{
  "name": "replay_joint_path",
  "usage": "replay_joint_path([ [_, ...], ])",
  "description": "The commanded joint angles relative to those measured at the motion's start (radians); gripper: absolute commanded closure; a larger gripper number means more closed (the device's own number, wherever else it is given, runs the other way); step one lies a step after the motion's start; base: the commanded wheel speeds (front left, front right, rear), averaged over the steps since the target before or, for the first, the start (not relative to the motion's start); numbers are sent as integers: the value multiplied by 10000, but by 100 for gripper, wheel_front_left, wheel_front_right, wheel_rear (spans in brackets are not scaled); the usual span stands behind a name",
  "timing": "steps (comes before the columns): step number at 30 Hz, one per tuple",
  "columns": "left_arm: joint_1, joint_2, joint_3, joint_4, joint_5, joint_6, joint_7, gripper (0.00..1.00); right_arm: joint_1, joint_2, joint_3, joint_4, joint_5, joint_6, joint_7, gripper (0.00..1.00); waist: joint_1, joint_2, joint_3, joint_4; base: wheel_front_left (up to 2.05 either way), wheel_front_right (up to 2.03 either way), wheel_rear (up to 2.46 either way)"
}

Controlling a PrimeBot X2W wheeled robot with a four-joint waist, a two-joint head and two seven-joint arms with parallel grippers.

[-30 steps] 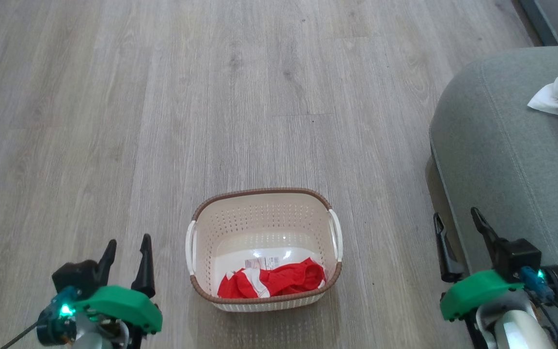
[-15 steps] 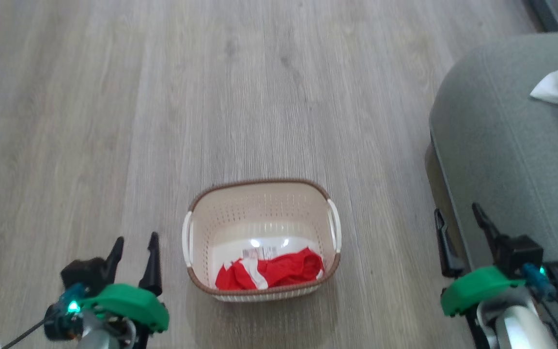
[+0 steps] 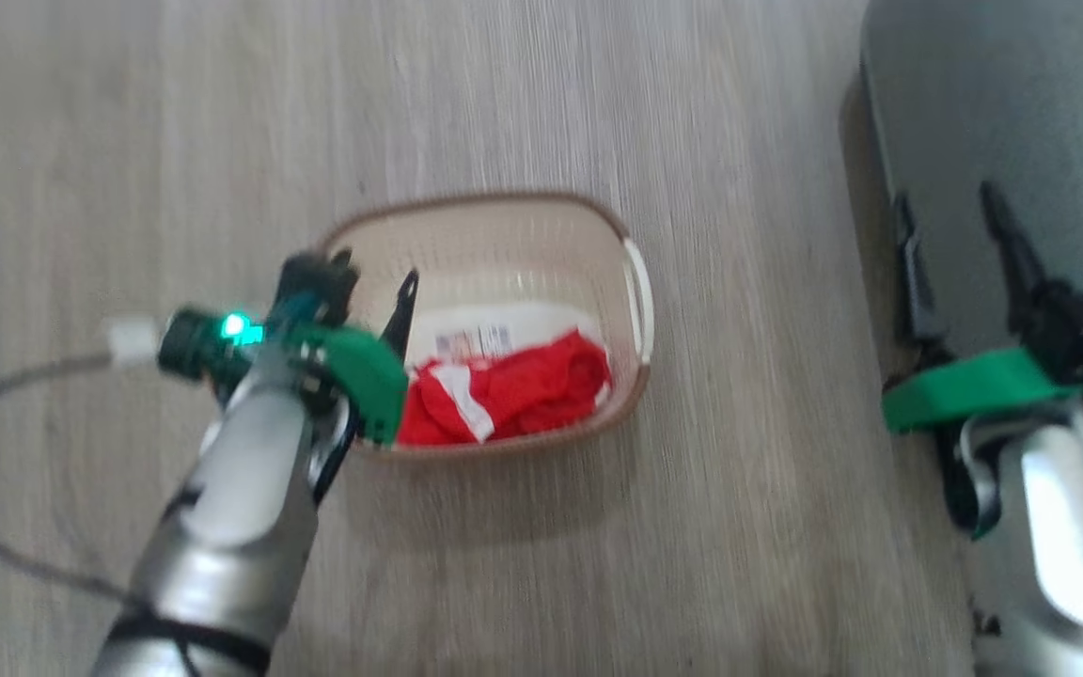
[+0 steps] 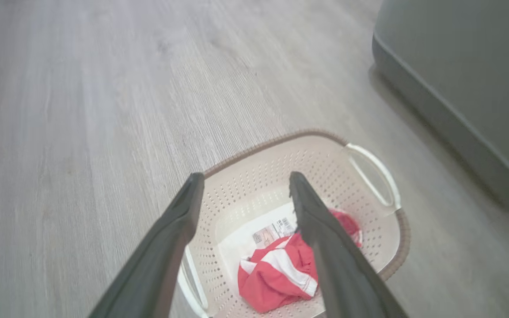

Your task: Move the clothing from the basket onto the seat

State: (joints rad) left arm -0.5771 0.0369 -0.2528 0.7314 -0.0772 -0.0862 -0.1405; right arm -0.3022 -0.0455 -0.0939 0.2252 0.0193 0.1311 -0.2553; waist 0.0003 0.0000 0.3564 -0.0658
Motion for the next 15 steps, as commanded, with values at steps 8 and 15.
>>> replay_joint_path([
  [8, -2909, 140, -939, 1854, 990, -167, 999, 0, -1127, -47, -82, -907, 287, -4, -65, 0, -3, 0, 3431, -913, 0, 0, 0],
  [15, -4270, 137, -1575, 3634, 1419, -190, 2073, 0, -1370, -47, -153, -1051, 467, -4, -65, 0, -3, 0, 4364, -1402, 0, 0, 0],
])
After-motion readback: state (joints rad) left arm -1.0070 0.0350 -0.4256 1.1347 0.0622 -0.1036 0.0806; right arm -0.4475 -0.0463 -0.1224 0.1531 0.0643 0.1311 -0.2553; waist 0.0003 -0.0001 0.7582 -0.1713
